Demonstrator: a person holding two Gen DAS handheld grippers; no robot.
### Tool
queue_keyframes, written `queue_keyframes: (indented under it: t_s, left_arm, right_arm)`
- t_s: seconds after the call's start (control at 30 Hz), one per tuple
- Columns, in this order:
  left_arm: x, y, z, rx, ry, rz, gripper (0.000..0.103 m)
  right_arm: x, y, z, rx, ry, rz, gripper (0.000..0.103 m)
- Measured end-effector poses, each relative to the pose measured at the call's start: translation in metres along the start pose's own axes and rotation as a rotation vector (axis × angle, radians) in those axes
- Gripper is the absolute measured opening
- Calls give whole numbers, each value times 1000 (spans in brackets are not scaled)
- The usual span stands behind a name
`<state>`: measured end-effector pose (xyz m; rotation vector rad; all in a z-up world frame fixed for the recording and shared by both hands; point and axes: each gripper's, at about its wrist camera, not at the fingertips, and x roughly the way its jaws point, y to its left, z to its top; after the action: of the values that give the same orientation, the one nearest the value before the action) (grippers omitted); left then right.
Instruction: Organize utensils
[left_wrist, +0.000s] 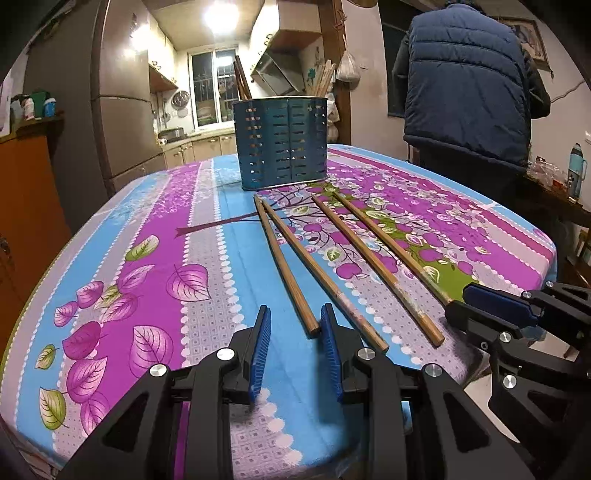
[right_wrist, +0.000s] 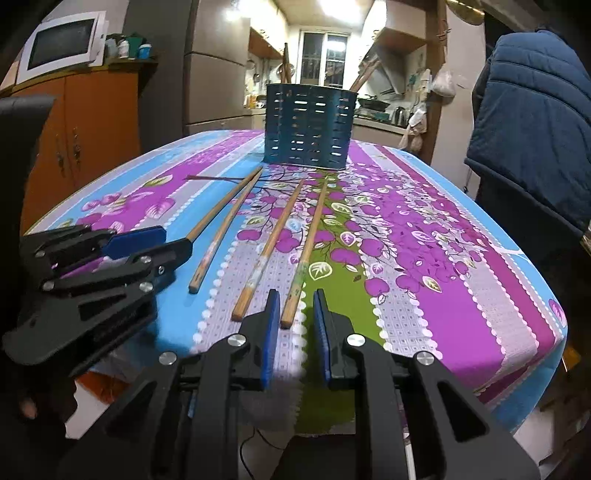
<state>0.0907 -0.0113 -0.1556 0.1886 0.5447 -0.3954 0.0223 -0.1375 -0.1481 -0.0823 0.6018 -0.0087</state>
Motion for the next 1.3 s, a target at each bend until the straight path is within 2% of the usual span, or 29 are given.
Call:
queue_keyframes:
  t_s: [0.47,0.6,0.8,1.3]
  left_arm:
    - [1,-3,-9,-16,-89,19,23]
    - [1,-4,-9,-17,-93,18,14]
    - [2,-1,-6,-31,-81,21,8]
    - [-13,8,1,-85,-93,58,8]
  right_arm:
    - [3,-3,-3,70,-35,5,5]
    - [3,-5,-3,79,-36,10,5]
    - [2,-10,-3,98,-36,11,5]
    - [-6,-18,-1,72,-64,-13,5]
